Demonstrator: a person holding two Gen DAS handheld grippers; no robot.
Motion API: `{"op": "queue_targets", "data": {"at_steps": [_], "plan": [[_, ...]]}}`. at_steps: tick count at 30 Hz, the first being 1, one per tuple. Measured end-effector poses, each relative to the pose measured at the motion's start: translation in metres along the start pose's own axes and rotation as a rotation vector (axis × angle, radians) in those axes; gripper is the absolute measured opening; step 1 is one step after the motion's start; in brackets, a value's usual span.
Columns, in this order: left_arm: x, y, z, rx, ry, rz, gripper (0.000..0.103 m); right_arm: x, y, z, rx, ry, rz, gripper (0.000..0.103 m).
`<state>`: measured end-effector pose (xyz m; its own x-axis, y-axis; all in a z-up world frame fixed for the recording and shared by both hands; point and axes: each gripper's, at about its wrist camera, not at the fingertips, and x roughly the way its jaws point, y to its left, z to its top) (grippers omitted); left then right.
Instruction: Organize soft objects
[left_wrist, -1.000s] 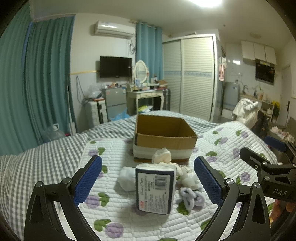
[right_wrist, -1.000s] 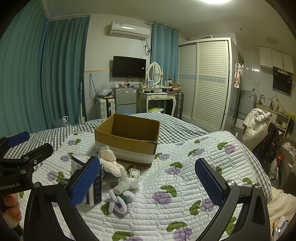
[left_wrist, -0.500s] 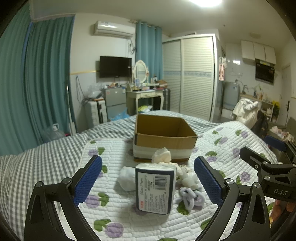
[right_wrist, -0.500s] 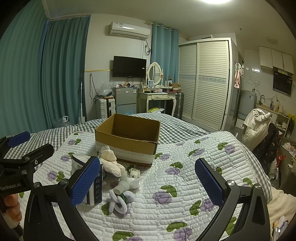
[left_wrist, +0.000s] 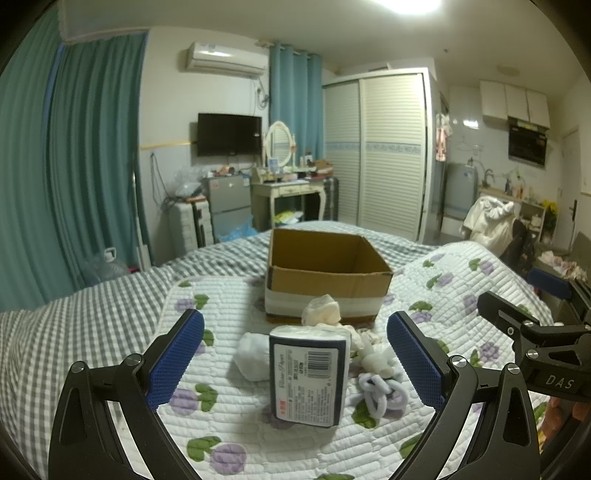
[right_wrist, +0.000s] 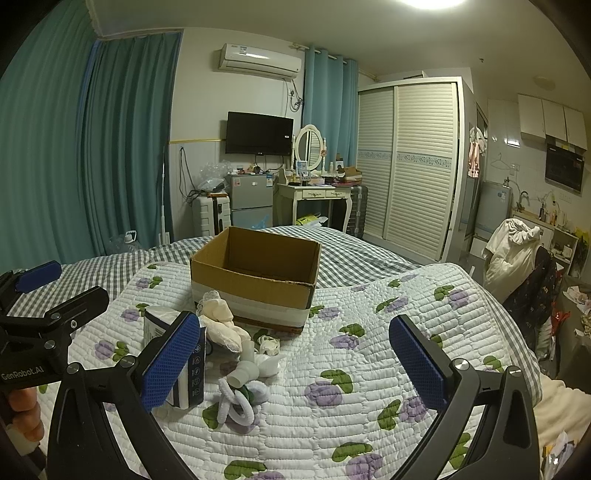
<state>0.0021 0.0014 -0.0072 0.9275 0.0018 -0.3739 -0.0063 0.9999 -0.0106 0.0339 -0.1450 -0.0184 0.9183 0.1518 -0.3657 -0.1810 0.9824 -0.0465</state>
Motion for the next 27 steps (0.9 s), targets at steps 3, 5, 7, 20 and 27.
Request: {"op": "queue_targets", "data": {"at_steps": [3, 5, 7, 20, 27], "plan": [[0.000, 0.000, 0.000, -0.001, 0.005, -0.001, 0.102, 0.000, 0.000, 0.000, 0.002, 0.004, 0.004, 0.103], [0.003, -0.002, -0.002, -0.002, 0.016, -0.004, 0.102, 0.001, 0.000, 0.000, 0.001, 0.008, 0.006, 0.103], [0.010, -0.004, -0.005, 0.000, 0.036, -0.006, 0.102, 0.005, -0.002, -0.002, 0.002, 0.018, 0.008, 0.103], [0.084, -0.015, -0.059, 0.021, 0.242, -0.012, 0.101, 0.078, -0.009, -0.029, -0.064, 0.158, 0.042, 0.103], [0.120, -0.016, -0.081, 0.024, 0.327, -0.003, 0.100, 0.102, -0.021, -0.049, -0.033, 0.222, 0.086, 0.103]]}}
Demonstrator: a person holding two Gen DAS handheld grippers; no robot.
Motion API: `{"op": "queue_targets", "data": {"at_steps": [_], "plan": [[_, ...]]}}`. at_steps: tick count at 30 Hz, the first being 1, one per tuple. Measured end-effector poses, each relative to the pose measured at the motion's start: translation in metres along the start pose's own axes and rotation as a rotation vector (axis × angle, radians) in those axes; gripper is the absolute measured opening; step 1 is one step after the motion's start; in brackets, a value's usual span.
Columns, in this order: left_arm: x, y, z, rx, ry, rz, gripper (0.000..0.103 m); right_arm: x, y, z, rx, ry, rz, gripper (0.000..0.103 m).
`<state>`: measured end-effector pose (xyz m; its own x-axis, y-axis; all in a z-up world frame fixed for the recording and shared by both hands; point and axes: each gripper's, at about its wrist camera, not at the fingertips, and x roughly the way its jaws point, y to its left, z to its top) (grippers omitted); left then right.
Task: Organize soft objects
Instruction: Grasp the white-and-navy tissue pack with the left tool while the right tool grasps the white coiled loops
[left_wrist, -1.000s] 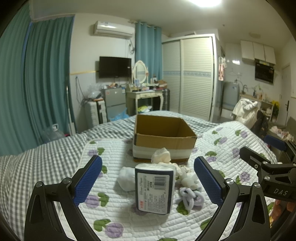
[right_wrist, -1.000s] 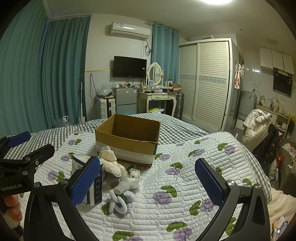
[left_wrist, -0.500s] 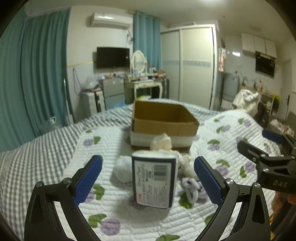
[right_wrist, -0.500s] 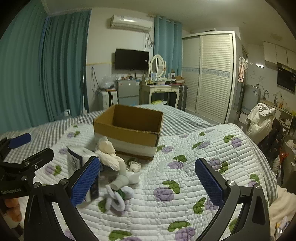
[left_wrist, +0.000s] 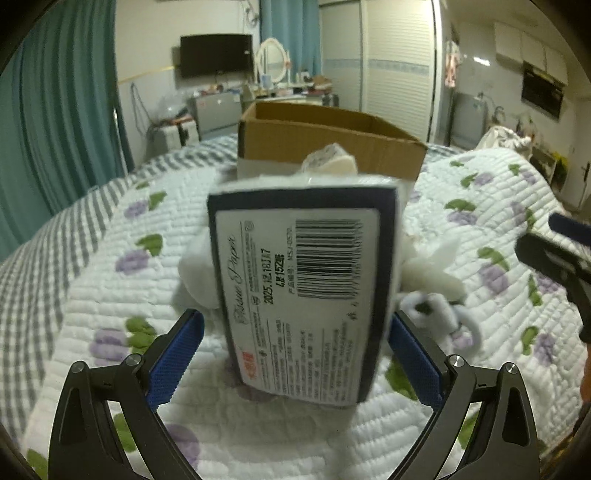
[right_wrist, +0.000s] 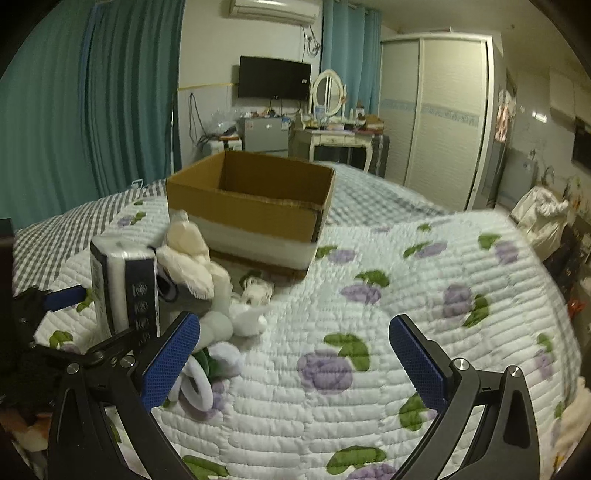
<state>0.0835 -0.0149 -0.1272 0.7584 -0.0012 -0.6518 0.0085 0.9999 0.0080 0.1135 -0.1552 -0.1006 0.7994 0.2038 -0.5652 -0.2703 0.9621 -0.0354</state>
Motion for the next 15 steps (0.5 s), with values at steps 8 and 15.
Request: {"op": "queue_targets", "data": {"at_steps": [8, 15], "plan": [[0.014, 0.002, 0.004, 0.001, -0.006, -0.057, 0.083, 0.015, 0.001, -0.018, -0.008, 0.057, 0.020, 0.103], [-0.009, 0.008, 0.005, 0.015, -0.022, -0.015, 0.081, 0.013, 0.020, -0.028, -0.020, 0.085, 0.063, 0.103]]}}
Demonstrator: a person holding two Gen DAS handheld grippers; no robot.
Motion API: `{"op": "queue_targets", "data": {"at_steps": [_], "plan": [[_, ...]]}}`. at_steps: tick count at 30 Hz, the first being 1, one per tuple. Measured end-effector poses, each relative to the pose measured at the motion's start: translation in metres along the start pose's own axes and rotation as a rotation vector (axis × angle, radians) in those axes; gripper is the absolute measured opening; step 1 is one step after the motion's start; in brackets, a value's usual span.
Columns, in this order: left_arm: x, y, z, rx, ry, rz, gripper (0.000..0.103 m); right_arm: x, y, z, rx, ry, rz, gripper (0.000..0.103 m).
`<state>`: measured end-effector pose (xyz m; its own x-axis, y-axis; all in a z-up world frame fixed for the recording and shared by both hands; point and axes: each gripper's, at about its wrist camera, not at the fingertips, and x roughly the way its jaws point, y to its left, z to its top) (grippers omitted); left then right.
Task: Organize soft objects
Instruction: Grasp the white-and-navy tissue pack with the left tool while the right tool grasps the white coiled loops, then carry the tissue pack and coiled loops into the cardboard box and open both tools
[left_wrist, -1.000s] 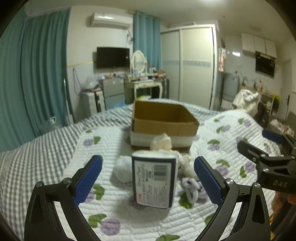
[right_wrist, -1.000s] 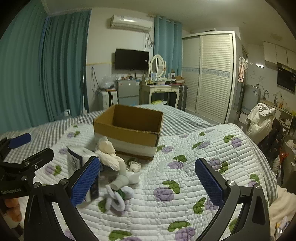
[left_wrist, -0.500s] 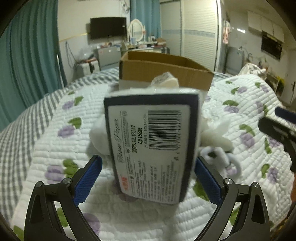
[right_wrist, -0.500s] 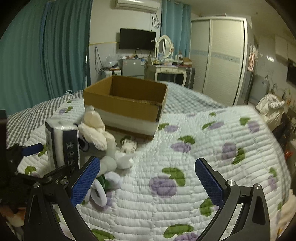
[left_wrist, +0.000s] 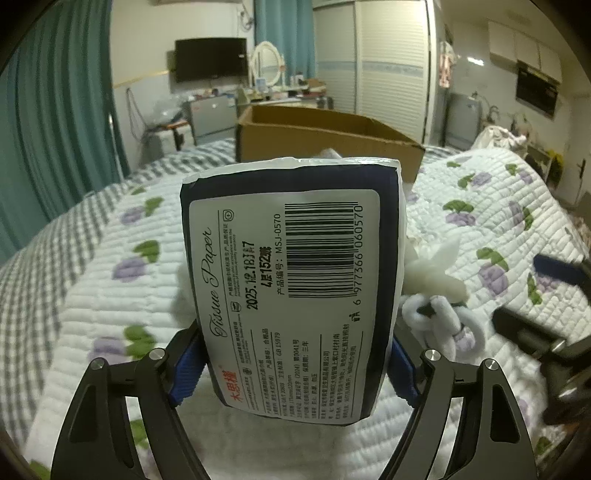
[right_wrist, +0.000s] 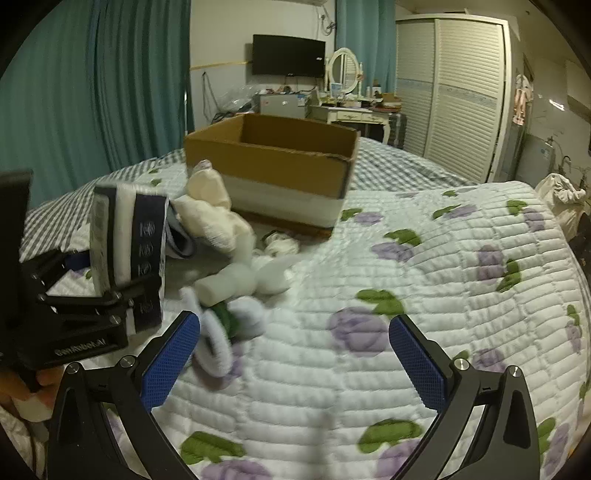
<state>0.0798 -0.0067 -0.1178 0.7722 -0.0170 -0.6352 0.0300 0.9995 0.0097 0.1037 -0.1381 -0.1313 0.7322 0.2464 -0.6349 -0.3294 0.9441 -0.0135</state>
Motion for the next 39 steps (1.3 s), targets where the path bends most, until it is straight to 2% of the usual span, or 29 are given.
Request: {"op": "queue_targets", "data": {"at_steps": [3, 8, 13, 16, 18, 21, 25, 31, 39], "plan": [[-0.014, 0.005, 0.004, -0.015, -0.006, -0.001, 0.081, 0.006, 0.011, -0.002, -0.010, 0.015, 0.023, 0.103], [-0.025, 0.012, 0.004, -0.003, -0.001, 0.038, 0.081, 0.022, 0.030, -0.005, -0.039, 0.051, 0.036, 0.103], [-0.020, 0.020, 0.000, -0.036, 0.040, 0.051, 0.081, 0.039, 0.041, -0.002, -0.045, 0.072, 0.060, 0.095], [-0.020, 0.023, -0.003, -0.044, 0.051, 0.053, 0.081, 0.045, 0.043, -0.002, -0.043, 0.080, 0.070, 0.083], [-0.021, 0.022, -0.005, -0.039, 0.054, 0.054, 0.081, 0.046, 0.043, -0.002, -0.040, 0.088, 0.077, 0.064], [-0.023, 0.016, -0.008, -0.021, 0.063, 0.057, 0.081, 0.041, 0.040, -0.004, -0.031, 0.083, 0.080, 0.054], [-0.029, 0.004, -0.011, 0.025, 0.073, 0.068, 0.081, 0.026, 0.031, -0.008, 0.002, 0.080, 0.142, 0.050], [-0.047, -0.015, -0.014, 0.033, 0.071, 0.043, 0.081, -0.007, 0.028, -0.014, -0.014, 0.051, 0.165, 0.048], [-0.076, -0.028, -0.003, 0.008, 0.036, 0.029, 0.081, -0.056, 0.007, 0.003, 0.013, -0.059, 0.186, 0.046]]}}
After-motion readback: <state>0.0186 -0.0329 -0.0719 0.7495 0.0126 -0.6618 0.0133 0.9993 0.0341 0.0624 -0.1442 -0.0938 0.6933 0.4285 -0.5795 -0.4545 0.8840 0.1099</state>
